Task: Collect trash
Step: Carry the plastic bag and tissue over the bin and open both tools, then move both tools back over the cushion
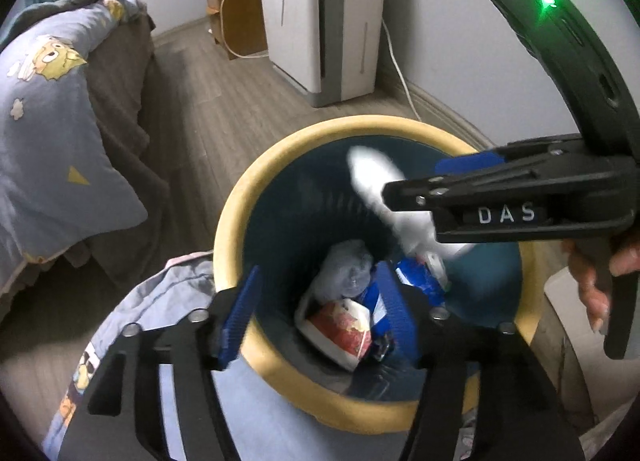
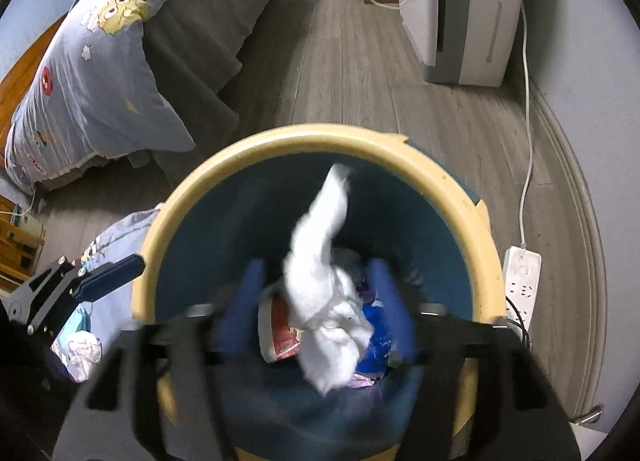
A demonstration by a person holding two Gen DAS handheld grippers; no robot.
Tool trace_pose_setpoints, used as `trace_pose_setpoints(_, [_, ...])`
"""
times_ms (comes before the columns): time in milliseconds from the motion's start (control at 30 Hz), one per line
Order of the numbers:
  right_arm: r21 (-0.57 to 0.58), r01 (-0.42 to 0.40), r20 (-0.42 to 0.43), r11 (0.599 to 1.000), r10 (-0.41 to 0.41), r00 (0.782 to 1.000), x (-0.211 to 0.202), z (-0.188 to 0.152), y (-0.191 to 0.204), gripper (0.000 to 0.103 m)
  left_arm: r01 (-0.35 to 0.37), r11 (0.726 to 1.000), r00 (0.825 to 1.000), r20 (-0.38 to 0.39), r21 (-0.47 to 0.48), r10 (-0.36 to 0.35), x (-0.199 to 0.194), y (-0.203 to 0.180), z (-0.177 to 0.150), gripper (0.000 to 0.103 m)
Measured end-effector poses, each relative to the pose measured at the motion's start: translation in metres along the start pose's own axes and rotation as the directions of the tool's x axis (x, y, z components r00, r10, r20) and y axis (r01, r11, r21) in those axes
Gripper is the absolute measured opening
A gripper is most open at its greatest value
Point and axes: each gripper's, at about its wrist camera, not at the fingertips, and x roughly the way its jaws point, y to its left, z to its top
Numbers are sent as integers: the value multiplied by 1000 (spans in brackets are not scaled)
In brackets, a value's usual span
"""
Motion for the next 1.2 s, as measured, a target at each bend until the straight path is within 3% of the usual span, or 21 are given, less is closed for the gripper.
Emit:
trace_pose_setpoints(100, [-7, 12, 11, 1000, -12, 1000, -5, 1, 3, 75, -8, 1000, 1000, 16, -11, 8, -9, 4, -5, 81])
trace_pose_setpoints(233, [-10, 26, 32, 1000, -26, 999, -14, 0, -1, 97, -34, 999, 998, 44, -29, 35, -20, 9, -14, 93])
trace_pose_setpoints(600, [-47, 125, 99, 991, -120, 988, -50, -4, -12, 97, -125, 989, 988, 87, -82, 132, -54, 10, -25, 97])
trace_pose_setpoints(833, [-121, 204, 154, 972, -185, 971, -84, -13, -4, 97, -152, 981, 979, 122, -117, 166, -105, 11, -35, 98])
trace_pose_setpoints(1000, [-128, 204, 186, 971, -179, 966, -114, -24, 10, 97, -178, 975, 970, 145, -130, 197, -147, 12, -51, 98])
trace_pose_setpoints(1200, [-96, 118, 234, 988, -93, 968, -155, -43, 39, 97, -261, 961, 950, 151, -97, 273, -199, 12, -85, 98])
